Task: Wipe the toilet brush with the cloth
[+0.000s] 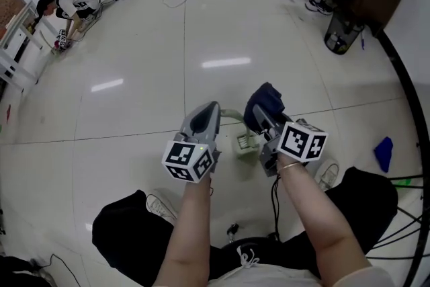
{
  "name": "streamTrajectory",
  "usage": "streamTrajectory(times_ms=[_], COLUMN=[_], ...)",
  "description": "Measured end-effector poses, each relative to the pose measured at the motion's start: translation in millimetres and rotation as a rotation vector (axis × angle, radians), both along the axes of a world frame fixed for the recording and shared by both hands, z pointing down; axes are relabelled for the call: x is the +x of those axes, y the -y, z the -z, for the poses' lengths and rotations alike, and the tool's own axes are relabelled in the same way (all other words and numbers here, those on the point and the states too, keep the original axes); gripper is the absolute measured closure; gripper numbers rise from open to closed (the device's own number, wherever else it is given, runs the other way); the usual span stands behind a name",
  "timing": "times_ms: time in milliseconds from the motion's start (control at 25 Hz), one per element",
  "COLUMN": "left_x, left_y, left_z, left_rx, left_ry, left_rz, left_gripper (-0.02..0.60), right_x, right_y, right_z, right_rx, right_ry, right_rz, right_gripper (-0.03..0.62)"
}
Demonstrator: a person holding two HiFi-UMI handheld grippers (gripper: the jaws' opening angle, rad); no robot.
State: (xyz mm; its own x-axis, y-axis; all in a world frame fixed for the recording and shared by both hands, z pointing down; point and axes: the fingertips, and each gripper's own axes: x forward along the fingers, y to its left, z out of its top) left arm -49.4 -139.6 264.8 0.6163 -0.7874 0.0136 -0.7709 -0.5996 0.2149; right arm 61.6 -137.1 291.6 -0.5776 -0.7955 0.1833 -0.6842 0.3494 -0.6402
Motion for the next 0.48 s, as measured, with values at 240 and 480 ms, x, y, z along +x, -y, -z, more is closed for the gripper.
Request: streamTrajectory(times_ms=[240, 480], left_x=[-7.2, -5.3], left_y=[-5.0, -3.4], left_z=[-7.2, -8.4], left_rx=[-0.01, -0.01], left_ry=[-0.049, -0.098], left_rz=[0.033, 0.023], left_gripper=[0.575, 0.575], right_x=[-64.2, -77.6], right_y=[-17.8, -13.2], right_z=[61.5, 43.5], right_rx=[0.265, 0.239], right_ry=[-0.181, -0.18], right_rz=[0.301, 0.362], right_gripper=[0.53, 0.53])
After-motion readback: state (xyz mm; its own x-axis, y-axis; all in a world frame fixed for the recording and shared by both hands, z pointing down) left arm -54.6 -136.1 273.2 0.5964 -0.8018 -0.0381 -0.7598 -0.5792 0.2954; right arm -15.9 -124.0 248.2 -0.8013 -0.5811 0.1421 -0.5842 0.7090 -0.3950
